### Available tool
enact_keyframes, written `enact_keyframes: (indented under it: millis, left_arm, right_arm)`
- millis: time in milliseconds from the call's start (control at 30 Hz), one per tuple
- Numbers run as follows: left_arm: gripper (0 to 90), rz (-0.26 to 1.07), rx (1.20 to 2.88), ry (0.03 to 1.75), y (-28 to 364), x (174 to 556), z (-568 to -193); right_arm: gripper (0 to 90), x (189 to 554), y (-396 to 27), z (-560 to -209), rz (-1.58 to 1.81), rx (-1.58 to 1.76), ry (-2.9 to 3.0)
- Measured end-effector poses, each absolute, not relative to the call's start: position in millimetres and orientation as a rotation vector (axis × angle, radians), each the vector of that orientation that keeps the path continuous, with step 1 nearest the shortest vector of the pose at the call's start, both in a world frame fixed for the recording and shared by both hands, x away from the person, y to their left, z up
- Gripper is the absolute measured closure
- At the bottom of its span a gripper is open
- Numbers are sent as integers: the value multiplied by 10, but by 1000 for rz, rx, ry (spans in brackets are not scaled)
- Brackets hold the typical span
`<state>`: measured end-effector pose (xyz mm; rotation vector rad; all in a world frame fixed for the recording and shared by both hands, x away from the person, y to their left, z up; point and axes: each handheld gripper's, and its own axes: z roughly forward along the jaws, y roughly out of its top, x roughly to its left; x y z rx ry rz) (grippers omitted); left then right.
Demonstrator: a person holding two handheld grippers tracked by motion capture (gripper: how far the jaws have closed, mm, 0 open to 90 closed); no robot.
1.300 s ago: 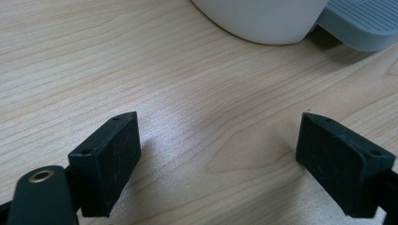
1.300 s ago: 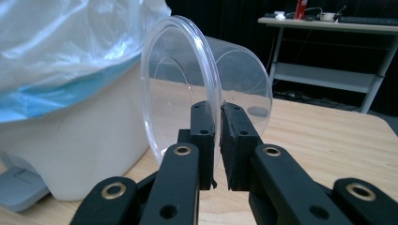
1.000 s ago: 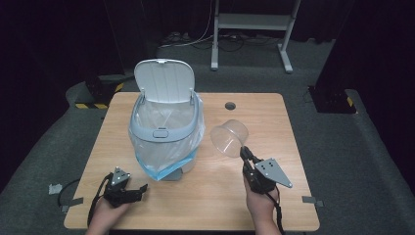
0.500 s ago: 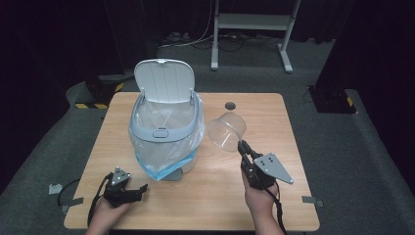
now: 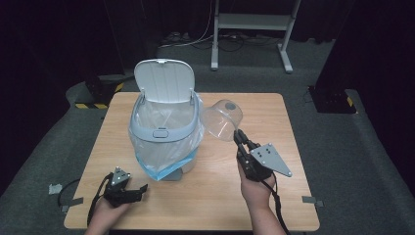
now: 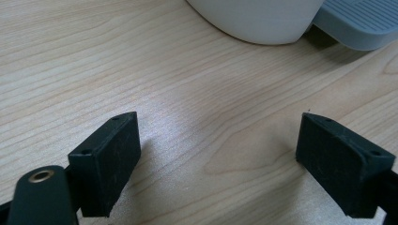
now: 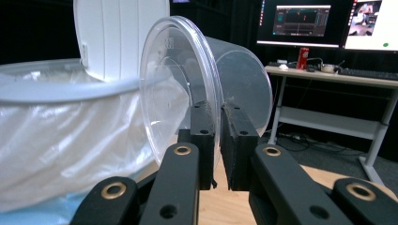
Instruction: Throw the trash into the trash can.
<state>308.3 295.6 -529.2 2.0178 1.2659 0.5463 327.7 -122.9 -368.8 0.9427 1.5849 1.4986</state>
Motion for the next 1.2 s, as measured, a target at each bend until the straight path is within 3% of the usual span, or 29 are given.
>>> enact_keyframes:
  millis: [700,1200]
  left_arm:
    - [144,544,2018,1261,2954,3078,-5292]
    - [144,542,2018,1260,2956,3078,-5292]
  right_arm:
    - [841,3329,-1196,-3326,1542,891,1504]
    - [841,3389,-934,-3009,1583,811,1491]
